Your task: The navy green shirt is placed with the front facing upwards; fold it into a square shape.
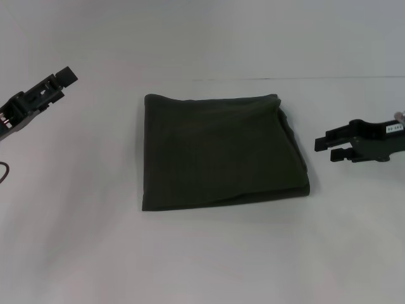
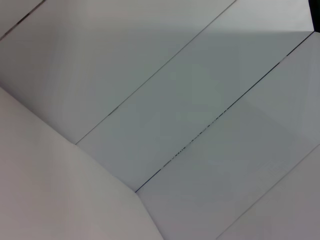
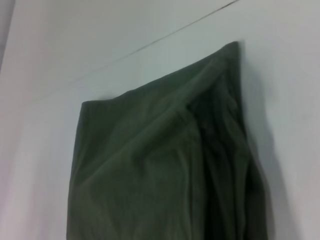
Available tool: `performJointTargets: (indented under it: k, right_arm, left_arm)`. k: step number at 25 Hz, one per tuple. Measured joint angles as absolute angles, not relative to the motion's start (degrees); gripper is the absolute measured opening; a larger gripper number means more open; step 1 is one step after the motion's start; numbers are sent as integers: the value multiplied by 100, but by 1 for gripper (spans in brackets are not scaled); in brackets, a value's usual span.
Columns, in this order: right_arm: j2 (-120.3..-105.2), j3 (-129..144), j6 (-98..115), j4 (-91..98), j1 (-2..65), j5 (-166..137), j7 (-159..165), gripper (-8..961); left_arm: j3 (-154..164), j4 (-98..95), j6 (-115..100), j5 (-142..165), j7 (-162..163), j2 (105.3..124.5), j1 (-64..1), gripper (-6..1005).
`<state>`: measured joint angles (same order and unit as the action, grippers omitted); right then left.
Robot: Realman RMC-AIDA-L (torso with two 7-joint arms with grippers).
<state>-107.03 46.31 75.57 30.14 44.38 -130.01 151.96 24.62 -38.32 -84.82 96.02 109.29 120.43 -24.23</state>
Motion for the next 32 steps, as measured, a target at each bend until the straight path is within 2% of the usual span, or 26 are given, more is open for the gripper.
performJointTargets:
  k: [4,11,22,32]
  right_arm:
    - [-10706,4637,7579,3022,4682,-13182,15298,524]
    - [-10924,4808,7537,2958,4829,-13349,15298,524]
    - [-11111,5031,7357,2945,4842,-13483,15284,524]
    - [-11154,5139,7361,2978,4870,-13529,15291,493]
  left_arm:
    - [2463,-3832,-8481,9605,10930,12039,-2423,946]
    - [2444,-3832,-8481,9605,10971,12046,-2413,946]
    - [2469,-3832,-8505,9565,10987,12054,-2437,945]
    - [2470,-3832,-8489,9562,10986,12059,-2434,946]
